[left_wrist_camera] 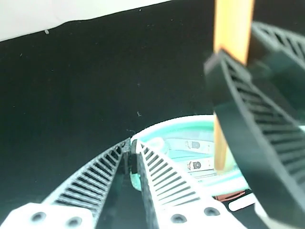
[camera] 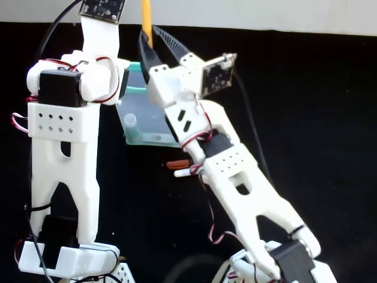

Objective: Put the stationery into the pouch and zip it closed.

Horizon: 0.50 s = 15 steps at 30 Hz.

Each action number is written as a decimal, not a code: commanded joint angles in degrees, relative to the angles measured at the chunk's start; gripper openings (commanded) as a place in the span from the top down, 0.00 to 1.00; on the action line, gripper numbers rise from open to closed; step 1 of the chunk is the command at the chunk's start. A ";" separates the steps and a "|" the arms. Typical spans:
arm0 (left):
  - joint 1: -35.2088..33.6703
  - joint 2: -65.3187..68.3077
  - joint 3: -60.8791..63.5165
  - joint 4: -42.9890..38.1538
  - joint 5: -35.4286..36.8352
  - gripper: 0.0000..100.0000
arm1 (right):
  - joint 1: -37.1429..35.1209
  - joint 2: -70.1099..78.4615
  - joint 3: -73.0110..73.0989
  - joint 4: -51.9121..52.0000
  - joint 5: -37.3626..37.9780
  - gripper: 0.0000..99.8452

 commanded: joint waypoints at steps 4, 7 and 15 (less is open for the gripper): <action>2.24 7.16 4.26 -0.26 0.44 0.99 | -2.95 -10.24 8.84 -0.48 0.44 0.99; 2.24 9.45 4.18 -0.70 0.53 0.99 | -4.70 -14.02 15.25 -0.48 0.44 0.99; 2.15 9.71 4.18 -0.70 0.44 0.99 | -6.37 -18.59 22.90 -0.40 0.44 0.99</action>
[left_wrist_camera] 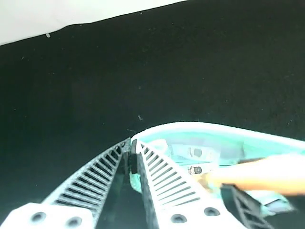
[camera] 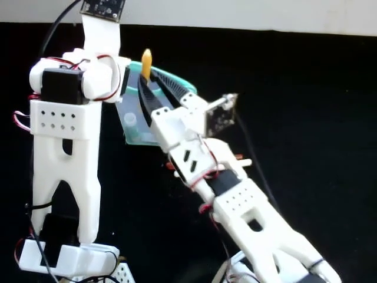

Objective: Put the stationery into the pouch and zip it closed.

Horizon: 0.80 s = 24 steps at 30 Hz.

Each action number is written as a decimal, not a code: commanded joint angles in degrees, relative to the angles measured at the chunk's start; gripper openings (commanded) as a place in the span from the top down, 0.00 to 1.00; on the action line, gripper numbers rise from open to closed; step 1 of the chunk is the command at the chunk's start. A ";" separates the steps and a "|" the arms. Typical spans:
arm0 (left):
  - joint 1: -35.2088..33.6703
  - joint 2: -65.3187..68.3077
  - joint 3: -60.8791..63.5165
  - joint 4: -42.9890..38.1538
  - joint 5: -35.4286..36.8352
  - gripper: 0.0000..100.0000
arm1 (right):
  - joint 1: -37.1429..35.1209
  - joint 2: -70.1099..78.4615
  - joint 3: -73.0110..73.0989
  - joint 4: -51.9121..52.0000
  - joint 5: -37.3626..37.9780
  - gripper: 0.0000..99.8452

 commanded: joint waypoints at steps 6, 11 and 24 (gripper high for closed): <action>2.15 6.90 4.18 1.05 0.26 0.99 | -2.33 -1.01 1.27 9.98 0.35 0.83; 2.15 6.90 4.18 1.05 0.18 0.99 | -3.47 -0.84 -1.54 14.64 0.35 0.81; -0.13 6.90 4.18 0.79 0.35 0.99 | 8.31 -1.45 -2.86 14.64 -9.23 0.88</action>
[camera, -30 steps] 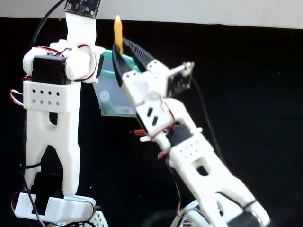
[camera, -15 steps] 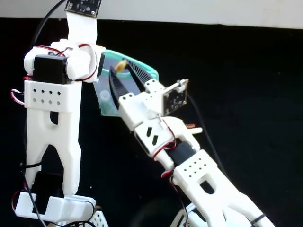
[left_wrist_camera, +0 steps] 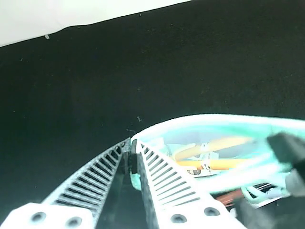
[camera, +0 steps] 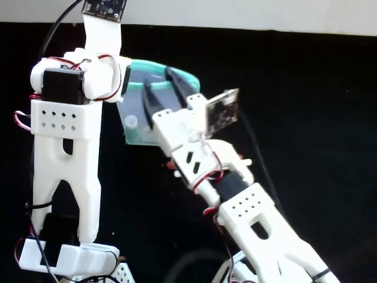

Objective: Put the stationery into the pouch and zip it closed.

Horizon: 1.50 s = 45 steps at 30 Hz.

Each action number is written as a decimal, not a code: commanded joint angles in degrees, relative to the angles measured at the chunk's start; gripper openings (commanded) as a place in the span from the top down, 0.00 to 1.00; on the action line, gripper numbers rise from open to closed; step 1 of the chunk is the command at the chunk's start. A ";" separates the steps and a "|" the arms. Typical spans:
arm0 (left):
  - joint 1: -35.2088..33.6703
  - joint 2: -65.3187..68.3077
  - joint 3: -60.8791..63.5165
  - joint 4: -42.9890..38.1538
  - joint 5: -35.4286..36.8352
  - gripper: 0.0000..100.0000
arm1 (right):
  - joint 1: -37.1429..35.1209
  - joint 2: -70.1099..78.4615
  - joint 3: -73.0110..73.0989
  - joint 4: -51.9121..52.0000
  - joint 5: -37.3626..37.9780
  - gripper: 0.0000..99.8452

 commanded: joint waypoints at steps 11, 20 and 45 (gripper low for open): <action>-3.47 6.90 4.09 0.70 0.44 0.99 | 15.87 -0.13 2.51 1.63 -18.64 0.94; -3.47 6.90 4.09 0.70 0.44 0.99 | 18.77 -0.13 15.43 1.54 -19.16 0.94; -3.12 6.90 0.13 1.14 0.26 0.99 | 24.66 -15.34 8.48 51.74 18.11 0.77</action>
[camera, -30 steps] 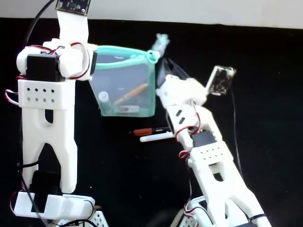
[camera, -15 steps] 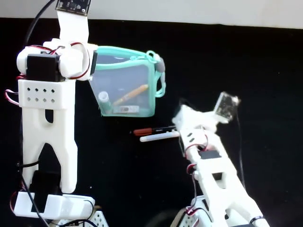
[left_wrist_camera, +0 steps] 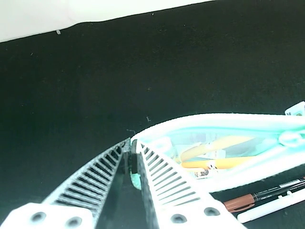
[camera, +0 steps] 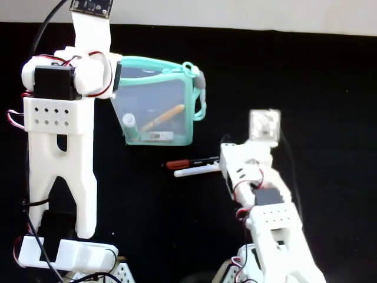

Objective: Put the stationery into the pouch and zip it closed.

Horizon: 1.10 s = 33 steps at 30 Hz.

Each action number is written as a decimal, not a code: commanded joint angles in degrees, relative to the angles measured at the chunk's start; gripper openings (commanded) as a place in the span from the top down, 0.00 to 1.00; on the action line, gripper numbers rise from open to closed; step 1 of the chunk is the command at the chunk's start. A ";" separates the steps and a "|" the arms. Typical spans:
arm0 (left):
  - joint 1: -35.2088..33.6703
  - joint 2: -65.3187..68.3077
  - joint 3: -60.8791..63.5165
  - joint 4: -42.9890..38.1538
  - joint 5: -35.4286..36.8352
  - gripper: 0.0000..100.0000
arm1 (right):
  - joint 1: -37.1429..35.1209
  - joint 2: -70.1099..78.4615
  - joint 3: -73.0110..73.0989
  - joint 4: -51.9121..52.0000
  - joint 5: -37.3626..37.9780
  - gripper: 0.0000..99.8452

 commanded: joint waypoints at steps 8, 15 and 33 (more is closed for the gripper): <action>0.13 6.37 1.45 1.14 0.26 0.99 | -2.59 -1.36 -17.19 31.16 35.96 0.77; 0.13 6.37 1.45 1.14 0.26 0.99 | -2.86 5.67 -13.49 26.86 45.36 0.77; 0.04 6.90 1.80 1.14 0.18 0.99 | -10.77 28.79 -9.63 5.58 61.45 0.70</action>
